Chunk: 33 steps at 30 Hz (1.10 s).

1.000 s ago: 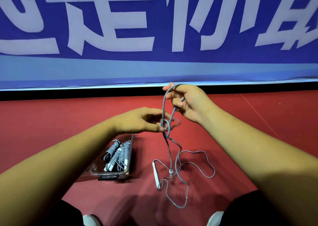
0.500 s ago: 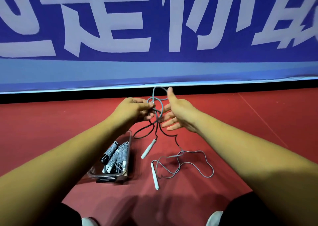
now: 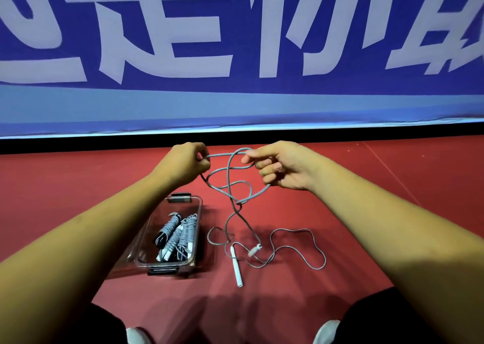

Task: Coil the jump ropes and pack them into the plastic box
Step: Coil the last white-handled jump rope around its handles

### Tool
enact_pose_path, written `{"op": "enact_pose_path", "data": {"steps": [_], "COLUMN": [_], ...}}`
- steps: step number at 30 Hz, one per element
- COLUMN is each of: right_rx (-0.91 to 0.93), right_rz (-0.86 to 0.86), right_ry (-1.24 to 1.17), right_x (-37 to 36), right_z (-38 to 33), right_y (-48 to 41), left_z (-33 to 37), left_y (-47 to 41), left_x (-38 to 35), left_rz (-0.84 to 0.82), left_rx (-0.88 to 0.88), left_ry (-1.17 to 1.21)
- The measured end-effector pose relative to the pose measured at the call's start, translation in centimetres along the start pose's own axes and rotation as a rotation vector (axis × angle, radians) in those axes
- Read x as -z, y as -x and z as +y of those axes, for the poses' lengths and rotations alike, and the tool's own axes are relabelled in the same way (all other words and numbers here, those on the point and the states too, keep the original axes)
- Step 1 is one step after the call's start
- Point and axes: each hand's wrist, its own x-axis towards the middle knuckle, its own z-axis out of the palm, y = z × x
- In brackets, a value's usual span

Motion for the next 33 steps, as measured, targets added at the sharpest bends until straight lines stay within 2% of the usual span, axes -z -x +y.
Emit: {"op": "enact_pose_path", "data": {"steps": [1, 2, 4, 5, 6, 9, 12, 14, 18, 22, 27, 30, 33], "right_rx": [-0.025, -0.026, 0.024, 0.050, 0.061, 0.008, 0.007, 0.099, 0.299, 0.476, 0.553, 0.476, 0.465], "right_rz": [-0.032, -0.035, -0.021, -0.033, -0.062, -0.104, 0.042, 0.103, -0.033, 0.117, 0.139, 0.014, -0.021], "right_ry": [0.021, 0.034, 0.001, -0.048, -0.102, -0.081, 0.354, 0.653, 0.933, 1.273, 1.268, 1.193, 1.277], "right_x": [0.3, 0.4, 0.8, 1.1, 1.3, 1.9, 2.4, 2.5, 1.5, 0.4, -0.1, -0.8, -1.3], "right_z": [-0.1, 0.0, 0.1, 0.0, -0.1, -0.6, -0.2, 0.3, 0.9, 1.6, 2.2, 2.0, 1.8], "right_y": [0.2, 0.2, 0.2, 0.3, 0.3, 0.6, 0.8, 0.9, 1.1, 0.1, -0.7, 0.0, 0.2], "left_z": [-0.2, 0.0, 0.5, 0.8, 0.6, -0.2, -0.8, 0.0, 2.7, 3.1, 3.5, 3.2, 2.4], "left_y": [-0.1, -0.1, 0.0, 0.0, 0.0, -0.3, 0.0, 0.3, 1.0, 1.2, 1.5, 1.3, 1.0], "left_x": [0.0, 0.0, 0.3, 0.5, 0.7, 0.9, 1.0, 1.0, 0.8, 1.1, 1.4, 1.4, 1.2], "left_rz": [-0.026, -0.055, -0.118, -0.161, -0.203, -0.203, -0.205, -0.332, -0.493, -0.609, -0.701, -0.633, -0.534], "left_rx": [0.061, 0.151, 0.343, 0.392, 0.408, 0.355, 0.312, 0.325, 0.347, 0.319, 0.291, 0.285, 0.329], "left_ry": [0.136, 0.373, 0.950, 1.118, 1.174, 1.049, 0.874, 0.958, 1.020, 1.022, 1.107, 1.134, 1.150]}}
